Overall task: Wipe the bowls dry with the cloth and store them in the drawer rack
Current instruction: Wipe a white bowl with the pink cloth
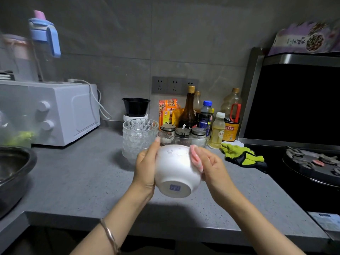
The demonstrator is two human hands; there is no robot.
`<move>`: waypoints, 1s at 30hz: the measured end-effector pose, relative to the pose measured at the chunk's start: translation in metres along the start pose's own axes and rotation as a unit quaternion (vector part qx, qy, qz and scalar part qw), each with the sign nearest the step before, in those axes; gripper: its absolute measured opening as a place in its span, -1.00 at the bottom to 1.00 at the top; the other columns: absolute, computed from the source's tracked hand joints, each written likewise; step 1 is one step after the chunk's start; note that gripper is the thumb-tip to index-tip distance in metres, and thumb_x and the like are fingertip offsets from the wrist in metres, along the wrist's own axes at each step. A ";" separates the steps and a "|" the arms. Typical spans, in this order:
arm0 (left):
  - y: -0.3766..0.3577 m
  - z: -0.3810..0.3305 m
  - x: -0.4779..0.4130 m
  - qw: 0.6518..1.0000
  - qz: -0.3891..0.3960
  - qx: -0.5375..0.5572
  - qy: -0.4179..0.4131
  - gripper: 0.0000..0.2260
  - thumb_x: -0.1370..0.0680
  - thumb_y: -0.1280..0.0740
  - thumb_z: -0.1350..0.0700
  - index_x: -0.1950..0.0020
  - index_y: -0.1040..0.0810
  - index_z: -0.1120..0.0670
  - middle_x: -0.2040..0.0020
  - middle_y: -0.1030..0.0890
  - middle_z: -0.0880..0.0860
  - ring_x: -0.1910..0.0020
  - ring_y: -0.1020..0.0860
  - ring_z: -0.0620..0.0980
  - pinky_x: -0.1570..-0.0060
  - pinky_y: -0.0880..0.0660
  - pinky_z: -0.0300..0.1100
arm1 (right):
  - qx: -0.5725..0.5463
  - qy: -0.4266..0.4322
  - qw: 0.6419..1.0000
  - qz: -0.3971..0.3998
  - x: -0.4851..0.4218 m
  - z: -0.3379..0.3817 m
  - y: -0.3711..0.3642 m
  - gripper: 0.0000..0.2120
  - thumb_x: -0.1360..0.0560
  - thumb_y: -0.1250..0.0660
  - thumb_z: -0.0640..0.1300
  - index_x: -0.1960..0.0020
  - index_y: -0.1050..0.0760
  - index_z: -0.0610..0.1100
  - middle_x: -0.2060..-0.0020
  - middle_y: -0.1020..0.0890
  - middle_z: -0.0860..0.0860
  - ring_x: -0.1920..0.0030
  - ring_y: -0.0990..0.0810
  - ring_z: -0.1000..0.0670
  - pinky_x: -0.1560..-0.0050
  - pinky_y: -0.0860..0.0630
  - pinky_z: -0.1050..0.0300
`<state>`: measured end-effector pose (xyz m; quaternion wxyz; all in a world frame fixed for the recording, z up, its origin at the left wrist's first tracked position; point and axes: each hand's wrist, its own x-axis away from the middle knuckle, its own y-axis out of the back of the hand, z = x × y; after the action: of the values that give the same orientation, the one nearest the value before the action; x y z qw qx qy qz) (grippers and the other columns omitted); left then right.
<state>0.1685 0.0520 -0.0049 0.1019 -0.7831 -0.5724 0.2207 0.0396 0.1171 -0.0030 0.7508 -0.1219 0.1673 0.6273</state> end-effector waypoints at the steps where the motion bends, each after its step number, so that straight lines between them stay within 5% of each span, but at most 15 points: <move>1: 0.003 0.001 -0.001 1.000 0.000 0.026 0.015 -0.69 -0.58 -0.23 -0.03 0.21 -0.60 0.13 0.31 -0.64 0.15 0.35 -0.62 0.10 0.35 -0.50 -0.14 | -0.007 -0.013 1.000 -0.002 0.001 -0.002 0.000 -0.42 -0.19 -0.37 0.43 0.17 -0.62 -0.08 0.23 -0.66 -0.03 0.24 -0.62 0.03 0.27 -0.51 0.25; 3: 0.006 0.002 -0.003 1.000 0.006 -0.010 0.016 -0.66 -0.58 -0.21 -0.06 0.20 -0.59 0.14 0.30 -0.64 0.15 0.32 -0.61 0.08 0.30 -0.50 -0.14 | -0.010 -0.020 1.000 -0.007 0.001 -0.003 0.000 -0.52 -0.26 -0.35 0.34 0.19 -0.61 -0.08 0.26 -0.67 0.00 0.27 -0.61 0.07 0.29 -0.51 0.29; 6: 0.009 -0.004 -0.004 0.980 0.059 -0.183 -0.048 -0.52 -0.58 -0.14 -0.11 0.47 -0.45 0.09 0.51 -0.47 -0.03 0.46 -0.45 -0.14 0.40 -0.36 -0.33 | 0.023 -0.009 1.000 -0.012 -0.001 0.004 0.006 -0.69 -0.39 -0.30 0.14 0.27 -0.56 -0.11 0.37 -0.62 -0.03 0.34 -0.58 0.07 0.38 -0.47 0.32; 10: 0.005 -0.005 0.000 0.937 0.120 -0.295 -0.143 -0.49 -0.48 -0.17 -0.18 0.45 -0.42 0.22 0.52 -0.38 0.01 0.49 -0.34 -0.08 0.43 -0.24 -0.20 | 0.100 0.018 0.995 0.019 -0.004 0.008 0.005 -0.65 -0.41 -0.32 0.06 0.20 -0.57 -0.26 0.29 -0.64 -0.19 0.32 -0.62 -0.02 0.37 -0.49 0.19; 14: -0.001 -0.005 0.003 0.977 0.066 -0.177 -0.102 -0.56 -0.50 -0.22 -0.10 0.35 -0.49 0.26 0.50 -0.50 0.07 0.52 -0.47 -0.05 0.45 -0.34 -0.23 | 0.062 0.030 0.998 0.010 -0.003 0.006 -0.002 -0.54 -0.40 -0.35 0.13 0.16 -0.53 -0.32 0.26 -0.61 -0.29 0.30 -0.60 -0.07 0.37 -0.47 0.20; 19: 0.002 -0.008 0.004 0.999 -0.018 0.034 -0.005 -0.69 -0.58 -0.23 0.01 0.27 -0.59 0.11 0.37 -0.64 0.09 0.41 -0.61 0.03 0.41 -0.51 -0.19 | -0.011 -0.018 1.000 -0.007 -0.001 0.002 -0.002 -0.54 -0.41 -0.25 0.25 0.17 -0.59 -0.16 0.27 -0.62 -0.05 0.28 -0.54 0.04 0.29 -0.42 0.26; 21: 0.006 -0.011 -0.001 1.000 -0.001 -0.029 -0.010 -0.63 -0.59 -0.20 -0.04 0.31 -0.59 0.08 0.36 -0.63 0.08 0.36 -0.61 0.00 0.32 -0.51 -0.19 | -0.017 -0.025 0.999 -0.014 -0.001 0.002 -0.001 -0.48 -0.42 -0.27 0.27 0.11 -0.56 -0.24 0.25 -0.63 -0.05 0.27 -0.55 0.06 0.30 -0.44 0.30; 25: 0.007 -0.021 -0.003 0.964 0.114 -0.229 -0.065 -0.49 -0.54 -0.07 -0.19 0.49 -0.42 0.09 0.54 -0.42 -0.08 0.49 -0.40 -0.18 0.41 -0.32 -0.39 | 0.054 0.013 0.998 0.000 -0.003 0.012 0.002 -0.68 -0.46 -0.29 0.09 0.27 -0.54 -0.16 0.37 -0.62 -0.04 0.36 -0.60 0.05 0.41 -0.45 0.32; 30: -0.001 -0.016 0.003 0.950 0.110 -0.267 -0.116 -0.38 -0.49 -0.21 -0.23 0.34 -0.50 0.36 0.46 -0.52 0.21 0.45 -0.50 0.04 0.39 -0.35 -0.18 | 0.060 0.033 0.998 0.005 -0.004 0.010 -0.005 -0.69 -0.44 -0.33 0.06 0.23 -0.55 -0.20 0.36 -0.61 -0.09 0.34 -0.60 0.02 0.40 -0.46 0.28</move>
<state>0.1756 0.0562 0.0091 -0.2027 -0.8088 -0.5286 0.1590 0.0452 0.1168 0.0078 0.7474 -0.0959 0.2299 0.6159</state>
